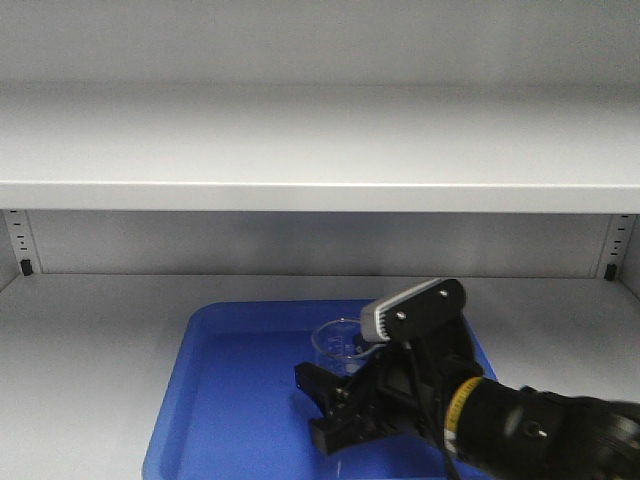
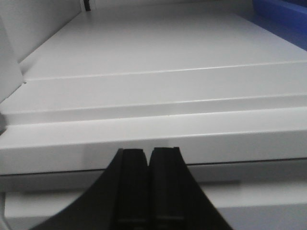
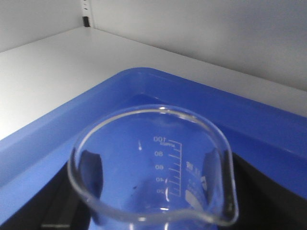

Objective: Pick beaker and place in left cabinet
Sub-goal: 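Lower the held beaker onto the blue tray with the right gripper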

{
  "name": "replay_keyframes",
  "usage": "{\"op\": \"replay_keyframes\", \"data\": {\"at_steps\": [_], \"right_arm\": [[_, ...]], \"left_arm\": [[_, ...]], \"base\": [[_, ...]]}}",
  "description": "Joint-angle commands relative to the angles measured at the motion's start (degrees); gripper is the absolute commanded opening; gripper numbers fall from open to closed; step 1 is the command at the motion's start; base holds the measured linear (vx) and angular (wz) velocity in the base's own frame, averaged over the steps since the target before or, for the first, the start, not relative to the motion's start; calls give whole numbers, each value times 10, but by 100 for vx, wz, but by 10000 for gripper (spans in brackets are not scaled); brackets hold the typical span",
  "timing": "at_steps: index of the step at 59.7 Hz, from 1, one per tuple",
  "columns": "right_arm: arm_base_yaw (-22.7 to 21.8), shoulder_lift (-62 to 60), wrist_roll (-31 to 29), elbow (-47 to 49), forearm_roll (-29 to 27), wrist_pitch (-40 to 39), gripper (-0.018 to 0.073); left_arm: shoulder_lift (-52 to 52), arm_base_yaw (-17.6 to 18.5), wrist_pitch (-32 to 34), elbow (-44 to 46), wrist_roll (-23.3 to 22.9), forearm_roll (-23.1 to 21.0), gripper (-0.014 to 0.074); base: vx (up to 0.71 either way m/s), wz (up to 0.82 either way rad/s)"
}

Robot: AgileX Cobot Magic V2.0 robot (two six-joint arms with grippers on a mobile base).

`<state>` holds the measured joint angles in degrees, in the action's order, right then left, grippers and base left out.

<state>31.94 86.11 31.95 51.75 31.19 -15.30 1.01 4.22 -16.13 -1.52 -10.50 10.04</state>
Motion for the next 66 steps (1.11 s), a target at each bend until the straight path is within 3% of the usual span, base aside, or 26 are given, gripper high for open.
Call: {"op": "replay_keyframes", "data": {"at_steps": [1,17,47,54,66], "right_arm": [[-1,15,-31,45,-28,-52,-1],[-1,65,-52,69,-29,-54,77],[-1,65,-39,69,-29,-35,593],[-1,58,-18,69,-29,8,630],[0,31,-10,69,-29,98,602]], "left_arm": [[6,0,47,7,-2,-1,4],[6,0,47,7,-2,-1,4],[6,0,47,7,-2,-1,4],[6,0,47,7,-2,-1,4],[6,0,47,7,-2,-1,4]], "base": [[0,0],[0,0],[0,0],[0,0],[0,0]]}}
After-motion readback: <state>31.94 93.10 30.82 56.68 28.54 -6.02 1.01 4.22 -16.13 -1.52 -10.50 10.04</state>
